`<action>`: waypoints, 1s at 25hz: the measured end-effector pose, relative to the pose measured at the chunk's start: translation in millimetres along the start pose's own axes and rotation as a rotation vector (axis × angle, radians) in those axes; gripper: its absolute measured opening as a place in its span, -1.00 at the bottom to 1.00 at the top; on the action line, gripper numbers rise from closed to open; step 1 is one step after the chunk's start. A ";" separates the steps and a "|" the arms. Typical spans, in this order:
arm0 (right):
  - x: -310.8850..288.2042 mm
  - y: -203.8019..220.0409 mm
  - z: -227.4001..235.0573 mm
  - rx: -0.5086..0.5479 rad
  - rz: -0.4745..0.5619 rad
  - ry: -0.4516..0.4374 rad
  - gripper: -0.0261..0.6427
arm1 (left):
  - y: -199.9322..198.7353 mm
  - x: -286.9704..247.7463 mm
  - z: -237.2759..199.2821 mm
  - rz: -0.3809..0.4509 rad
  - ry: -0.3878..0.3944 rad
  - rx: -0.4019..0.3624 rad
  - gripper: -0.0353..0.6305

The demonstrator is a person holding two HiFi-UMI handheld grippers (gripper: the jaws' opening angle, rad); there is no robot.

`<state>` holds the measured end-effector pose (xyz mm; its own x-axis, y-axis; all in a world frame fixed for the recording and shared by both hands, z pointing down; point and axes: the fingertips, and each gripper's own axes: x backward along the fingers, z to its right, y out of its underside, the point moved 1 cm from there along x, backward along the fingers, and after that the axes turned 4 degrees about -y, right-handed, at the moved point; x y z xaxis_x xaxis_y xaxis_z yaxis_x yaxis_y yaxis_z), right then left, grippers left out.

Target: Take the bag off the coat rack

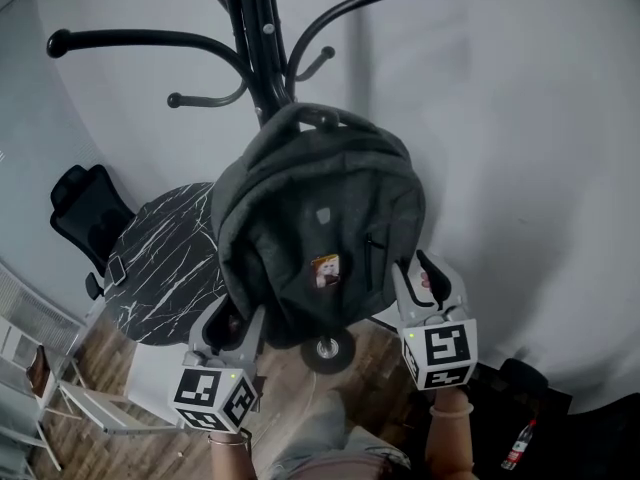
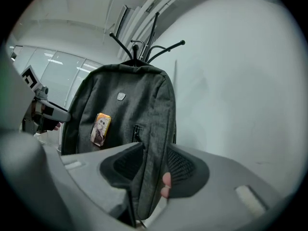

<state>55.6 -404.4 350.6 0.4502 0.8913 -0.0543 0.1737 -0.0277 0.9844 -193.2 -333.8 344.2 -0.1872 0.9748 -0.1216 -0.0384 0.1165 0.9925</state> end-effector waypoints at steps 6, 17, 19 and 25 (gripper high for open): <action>-11.6 11.2 6.1 -0.019 -0.025 0.002 -0.42 | 6.4 -13.9 -0.7 -0.021 0.022 0.000 -0.29; -31.2 24.3 9.0 -0.059 -0.061 -0.029 -0.35 | 15.4 -30.7 -0.9 -0.039 0.070 -0.004 -0.30; -34.8 26.1 9.1 -0.062 -0.065 -0.030 -0.34 | 16.3 -33.3 -1.5 -0.038 0.073 -0.002 -0.30; -43.7 28.3 10.8 -0.058 -0.064 -0.011 -0.35 | 18.7 -41.3 -1.7 -0.032 0.091 -0.010 -0.40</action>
<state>50.3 -449.0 379.0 0.4496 0.8853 -0.1185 0.1513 0.0553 0.9869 -187.9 -372.2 367.7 -0.2739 0.9492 -0.1547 -0.0560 0.1449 0.9879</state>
